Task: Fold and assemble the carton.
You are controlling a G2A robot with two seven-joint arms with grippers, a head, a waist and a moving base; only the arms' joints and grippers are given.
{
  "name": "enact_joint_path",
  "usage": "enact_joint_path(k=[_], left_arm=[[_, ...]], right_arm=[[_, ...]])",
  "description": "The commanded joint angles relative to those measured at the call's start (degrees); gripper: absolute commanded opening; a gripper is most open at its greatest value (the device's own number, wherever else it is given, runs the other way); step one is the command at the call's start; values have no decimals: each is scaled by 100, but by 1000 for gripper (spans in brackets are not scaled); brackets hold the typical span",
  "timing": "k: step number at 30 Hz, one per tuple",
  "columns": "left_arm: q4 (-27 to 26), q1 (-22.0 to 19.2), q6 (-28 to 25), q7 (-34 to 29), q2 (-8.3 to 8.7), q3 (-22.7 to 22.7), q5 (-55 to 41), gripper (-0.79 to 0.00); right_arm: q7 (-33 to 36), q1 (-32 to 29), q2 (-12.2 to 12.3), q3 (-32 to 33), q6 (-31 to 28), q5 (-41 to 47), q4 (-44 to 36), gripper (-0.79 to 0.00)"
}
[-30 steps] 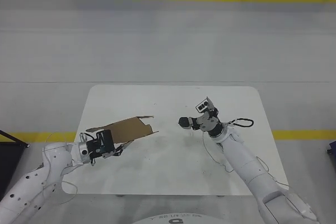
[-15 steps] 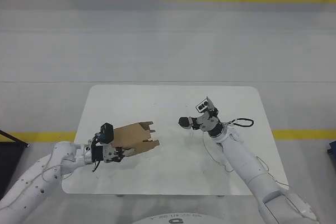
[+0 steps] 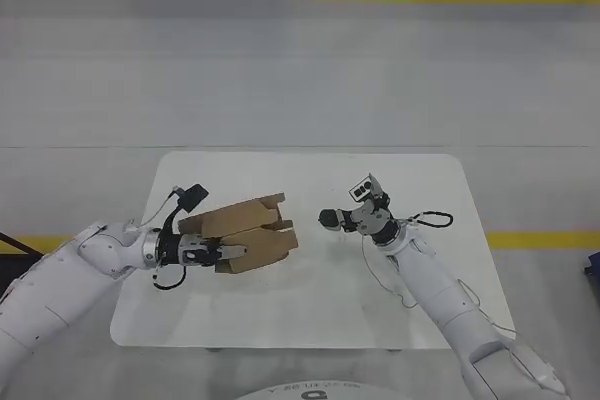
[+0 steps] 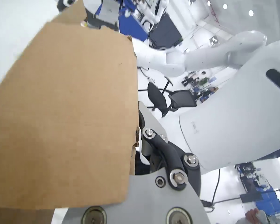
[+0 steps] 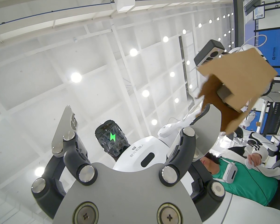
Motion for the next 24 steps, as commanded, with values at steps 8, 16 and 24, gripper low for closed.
enact_joint_path(k=[8,16,24], left_arm=[[-204,21,375,131,-12,-89,1935,-785],[-721,214,1049,1195,-105,-276,4431,-785],[-1026,327,613,2041,-105,-613,5640,-785]], right_arm=[[0,0,0,0,0,0,0,0],[-908,69,-68,-110,-85,-326,-318,0],[-1586,485,-236,-476,-149,-893,-286,0]])
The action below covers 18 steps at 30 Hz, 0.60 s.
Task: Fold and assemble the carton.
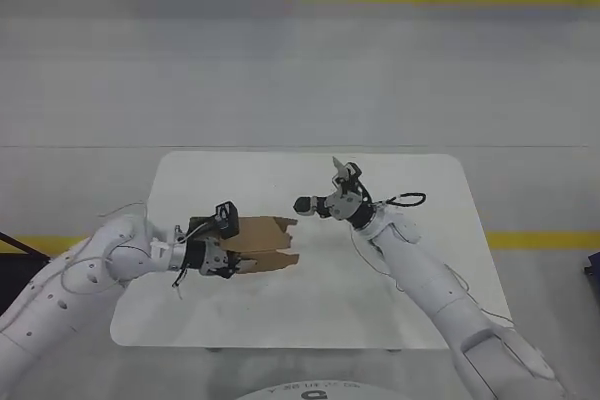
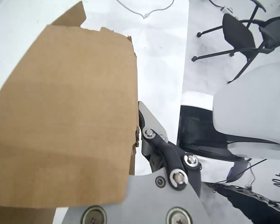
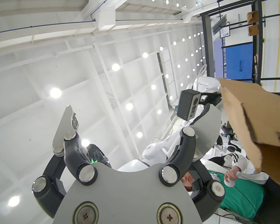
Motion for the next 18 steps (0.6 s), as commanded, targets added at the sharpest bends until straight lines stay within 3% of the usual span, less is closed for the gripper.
enact_joint_path(k=[1,18], left_arm=[[-64,35,-114,44,31,-100,107,-785],[-442,413,-598,371,167,-656,608,-785]], right_arm=[[0,37,-28,-49,-18,-68,-23,0],[-103,149,-78,-445,914,-1216,-3,0]])
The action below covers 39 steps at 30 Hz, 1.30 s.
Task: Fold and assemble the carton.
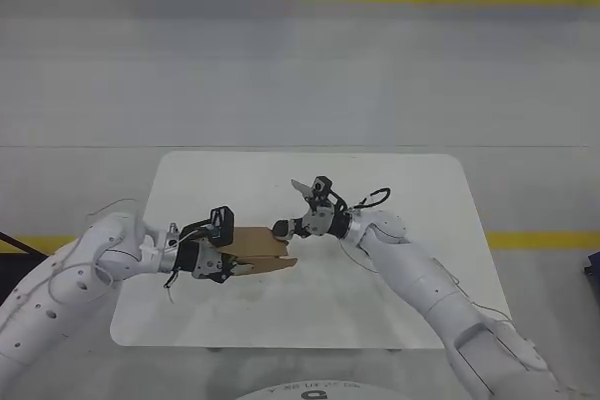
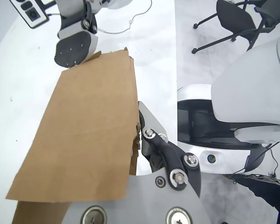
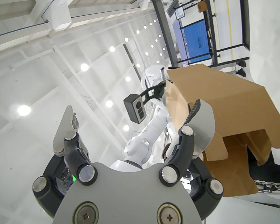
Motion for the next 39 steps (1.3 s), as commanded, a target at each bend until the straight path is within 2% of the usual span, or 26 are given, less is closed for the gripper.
enact_joint_path(k=[1,6,12,18,23,26,30,35,38,39], left_arm=[[-35,49,-57,101,10,-69,80,-785],[-105,201,-133,274,40,-197,171,-785],[12,358,-133,448,152,-334,-191,-785],[366,548,-133,739,423,-688,-788,-785],[96,713,-133,656,688,-756,-1370,-785],[-233,772,-133,306,834,-615,-1902,-785],[-368,555,-133,-674,970,-377,-3068,-785],[-518,96,-133,-2173,968,-167,-5134,-785],[-378,-134,-133,-2325,933,-61,-5544,-785],[-344,-186,-133,-2325,921,28,-5600,-785]], right_arm=[[35,-25,5,16,26,-29,-18,0],[253,-104,18,142,-3,112,-57,0],[765,-325,58,747,-552,1043,83,0],[1063,-545,113,1162,-840,1359,286,0],[361,-492,88,1180,-1275,996,514,0],[-244,-351,22,988,-1412,599,592,0],[-458,-182,-67,769,-1315,398,696,0],[-459,-31,-155,465,-1296,-68,785,0],[-91,-23,-178,318,-1197,-272,736,0],[49,-38,-176,324,-1208,-266,735,-34]])
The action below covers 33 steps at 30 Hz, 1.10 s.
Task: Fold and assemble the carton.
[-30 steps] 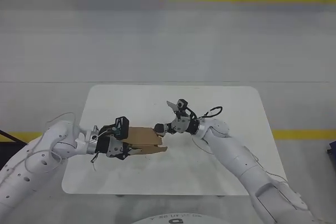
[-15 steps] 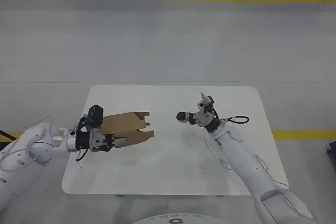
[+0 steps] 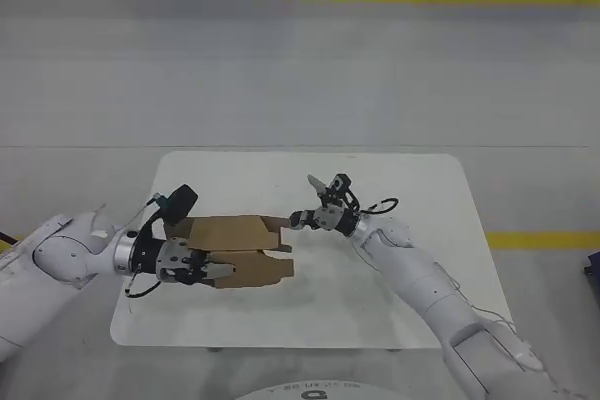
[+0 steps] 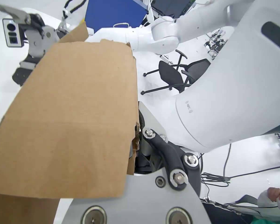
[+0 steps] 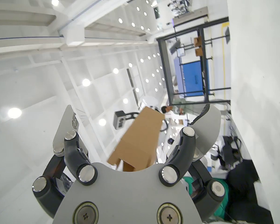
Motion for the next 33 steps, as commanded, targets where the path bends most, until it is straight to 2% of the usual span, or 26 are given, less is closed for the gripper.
enact_joint_path(k=[1,6,10,17,21,23,27,29,33], left_arm=[[89,-109,0,167,-22,188,-94,-785],[330,-493,0,167,-102,666,-411,-785],[458,-786,0,167,-179,1085,-637,-785],[625,-1164,0,167,-283,1658,-1228,-785],[773,-1341,0,166,-331,2011,-1719,-785],[785,-1375,0,166,-337,2083,-1799,-785],[865,-1358,64,102,-340,2211,-1972,-785],[990,-1544,274,-108,-351,2377,-2238,-785],[1096,-1780,476,-310,-404,2605,-2532,-785]], right_arm=[[302,-32,6,17,-24,20,-27,-65],[993,-162,50,107,-19,62,-154,-129],[1198,-248,75,94,25,-112,-303,-203],[1459,-406,124,112,131,-312,-660,-277],[1555,-441,140,144,160,-320,-728,-246],[1571,-450,140,151,158,-298,-735,-166],[1483,-477,141,216,130,-168,-697,-175],[1472,-507,140,247,117,-96,-724,-154],[1536,-501,138,231,119,-148,-776,-163]])
